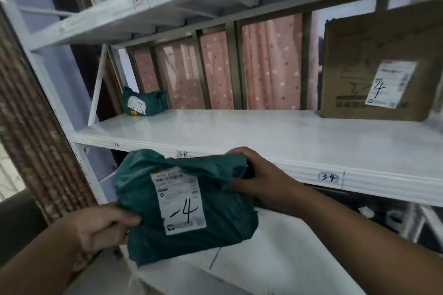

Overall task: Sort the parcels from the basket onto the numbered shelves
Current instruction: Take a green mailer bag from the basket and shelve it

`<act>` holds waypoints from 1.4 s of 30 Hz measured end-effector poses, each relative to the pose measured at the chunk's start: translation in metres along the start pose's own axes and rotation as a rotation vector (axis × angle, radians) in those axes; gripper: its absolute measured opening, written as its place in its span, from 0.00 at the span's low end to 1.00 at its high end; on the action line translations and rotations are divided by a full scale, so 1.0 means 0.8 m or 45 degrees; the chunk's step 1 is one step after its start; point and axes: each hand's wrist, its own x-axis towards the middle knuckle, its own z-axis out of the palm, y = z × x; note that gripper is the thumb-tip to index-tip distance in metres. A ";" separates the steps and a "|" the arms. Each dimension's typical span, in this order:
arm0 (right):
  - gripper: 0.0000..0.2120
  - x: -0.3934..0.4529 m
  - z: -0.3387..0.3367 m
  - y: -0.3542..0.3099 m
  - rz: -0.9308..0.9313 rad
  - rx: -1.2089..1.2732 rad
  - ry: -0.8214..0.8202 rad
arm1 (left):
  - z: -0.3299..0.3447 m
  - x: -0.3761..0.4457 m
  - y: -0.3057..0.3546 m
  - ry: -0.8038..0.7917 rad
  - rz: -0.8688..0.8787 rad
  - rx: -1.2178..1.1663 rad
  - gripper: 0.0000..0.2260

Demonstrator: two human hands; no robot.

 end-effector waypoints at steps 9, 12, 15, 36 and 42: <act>0.28 0.018 -0.105 -0.114 -0.153 -0.027 0.251 | 0.108 -0.006 0.140 -0.196 0.427 0.219 0.37; 0.28 0.001 -0.153 -0.132 -0.149 -0.023 0.386 | 0.162 0.018 0.156 -0.216 0.484 0.259 0.33; 0.26 -0.022 -0.203 -0.146 -0.163 -0.052 0.519 | 0.223 0.049 0.169 -0.284 0.525 0.236 0.36; 0.08 -0.097 -0.396 -0.042 0.221 -0.547 1.577 | 0.549 0.318 0.142 0.127 0.933 0.403 0.08; 0.10 -0.107 -0.419 0.002 0.452 -0.859 1.337 | 0.577 0.364 0.131 0.348 0.942 0.630 0.08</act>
